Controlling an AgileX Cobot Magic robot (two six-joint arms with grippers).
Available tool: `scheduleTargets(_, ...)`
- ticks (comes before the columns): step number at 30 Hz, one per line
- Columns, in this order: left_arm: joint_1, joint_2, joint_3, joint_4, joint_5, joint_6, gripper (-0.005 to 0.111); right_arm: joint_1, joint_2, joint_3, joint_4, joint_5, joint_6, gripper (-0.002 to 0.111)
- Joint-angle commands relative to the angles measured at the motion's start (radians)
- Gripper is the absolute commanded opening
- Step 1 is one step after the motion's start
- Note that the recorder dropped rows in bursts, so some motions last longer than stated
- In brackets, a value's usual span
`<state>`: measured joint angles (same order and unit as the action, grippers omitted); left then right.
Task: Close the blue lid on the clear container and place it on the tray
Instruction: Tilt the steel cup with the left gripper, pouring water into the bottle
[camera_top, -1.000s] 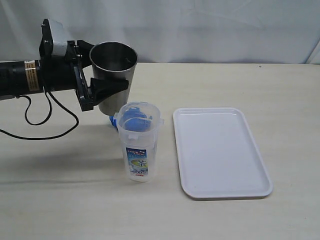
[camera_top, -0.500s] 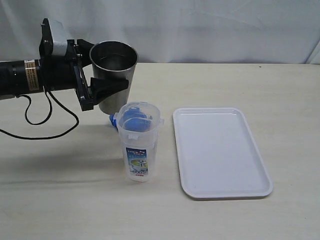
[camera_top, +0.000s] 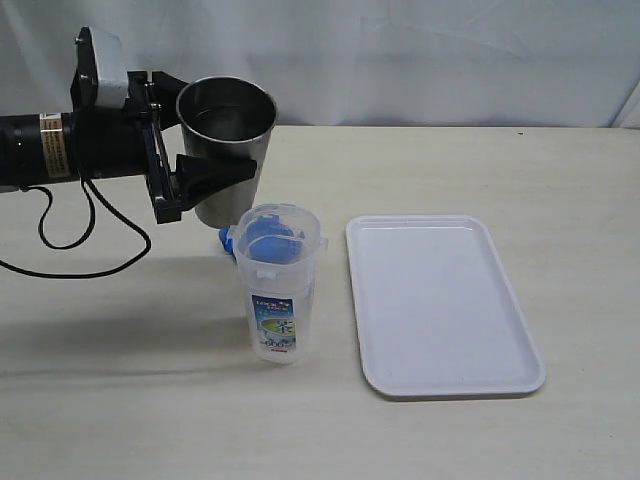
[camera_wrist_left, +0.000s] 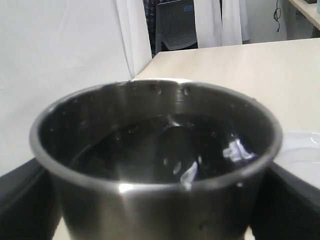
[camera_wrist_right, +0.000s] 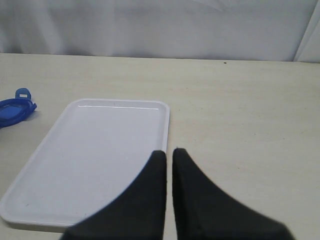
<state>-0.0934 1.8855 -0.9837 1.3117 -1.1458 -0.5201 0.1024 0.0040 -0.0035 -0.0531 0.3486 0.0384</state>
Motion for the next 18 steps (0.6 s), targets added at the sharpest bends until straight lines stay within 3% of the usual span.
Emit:
scheduleTargets(1, -0.006, -0.024, -0.006, -0.027, -0.075, 0.027, 0.0, -0.008, -0.004, 0.004, -0.007, -0.003, 0.002, 0.005)
scheduleTargets(18, -0.006, -0.024, -0.006, 0.023, -0.075, 0.193, 0.0, -0.008, -0.004, 0.004, -0.007, -0.003, 0.002, 0.005)
